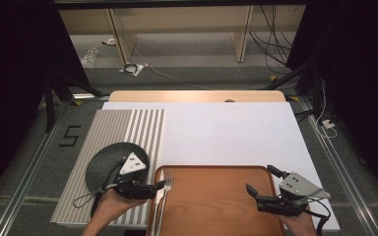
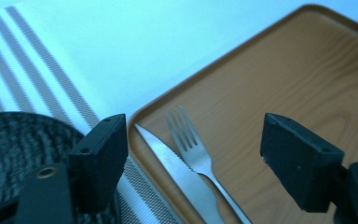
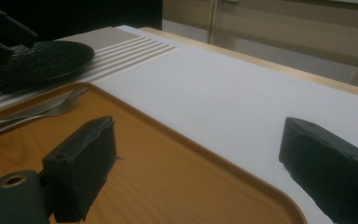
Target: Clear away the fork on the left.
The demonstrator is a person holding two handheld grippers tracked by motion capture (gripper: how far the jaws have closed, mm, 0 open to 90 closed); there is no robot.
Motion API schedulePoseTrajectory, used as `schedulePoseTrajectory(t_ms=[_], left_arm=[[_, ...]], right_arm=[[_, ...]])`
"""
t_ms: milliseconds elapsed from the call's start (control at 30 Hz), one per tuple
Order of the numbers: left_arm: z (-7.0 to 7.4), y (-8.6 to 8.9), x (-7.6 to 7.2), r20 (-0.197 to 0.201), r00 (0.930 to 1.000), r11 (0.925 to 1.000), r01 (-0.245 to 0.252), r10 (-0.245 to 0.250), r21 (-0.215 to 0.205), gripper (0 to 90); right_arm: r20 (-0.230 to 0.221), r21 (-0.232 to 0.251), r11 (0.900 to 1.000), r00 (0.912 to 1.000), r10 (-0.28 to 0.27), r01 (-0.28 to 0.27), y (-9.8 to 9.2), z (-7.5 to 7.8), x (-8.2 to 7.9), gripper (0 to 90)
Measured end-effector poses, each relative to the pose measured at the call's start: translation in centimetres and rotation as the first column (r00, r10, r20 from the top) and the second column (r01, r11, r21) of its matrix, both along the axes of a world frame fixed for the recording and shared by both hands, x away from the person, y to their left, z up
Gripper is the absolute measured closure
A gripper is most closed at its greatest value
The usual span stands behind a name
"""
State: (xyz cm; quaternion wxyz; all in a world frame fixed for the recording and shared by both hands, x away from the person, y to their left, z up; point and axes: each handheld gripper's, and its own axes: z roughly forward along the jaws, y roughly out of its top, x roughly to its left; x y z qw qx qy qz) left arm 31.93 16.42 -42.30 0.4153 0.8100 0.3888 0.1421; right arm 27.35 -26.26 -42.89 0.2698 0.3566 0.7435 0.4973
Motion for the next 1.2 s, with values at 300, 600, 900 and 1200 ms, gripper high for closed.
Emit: schedulePoseTrajectory(t_ms=[300, 600, 900, 1200], left_arm=[[0.1, 2.3, -0.3, 0.01, 0.9972, 0.9949, -0.074, 0.075, -0.069, 21.4], [-0.2, 4.6, -0.4, 0.005, 0.9769, 0.9707, -0.212, 0.214, -0.114, 19.5], [-0.5, 6.3, -0.5, -0.01, 0.958, 0.9497, -0.286, 0.287, -0.129, 19.4], [-0.8, 7.7, -0.9, -0.014, 0.9318, 0.9205, -0.361, 0.363, -0.15, 18.7]], right_arm=[[0.006, 0.01, 1.0, 1.0, -0.003, 0.003, 0.1, -0.1, 0.1, 11.8], [0.006, 0.007, 1.0, 1.0, -0.003, 0.003, 0.0, -0.1, 0.1, 11.8], [0.005, 0.006, 1.0, 1.0, -0.003, 0.003, 0.0, -0.1, 0.1, 11.8], [0.006, 0.009, 1.0, 1.0, -0.005, 0.005, 0.1, -0.1, 0.1, 11.8]])
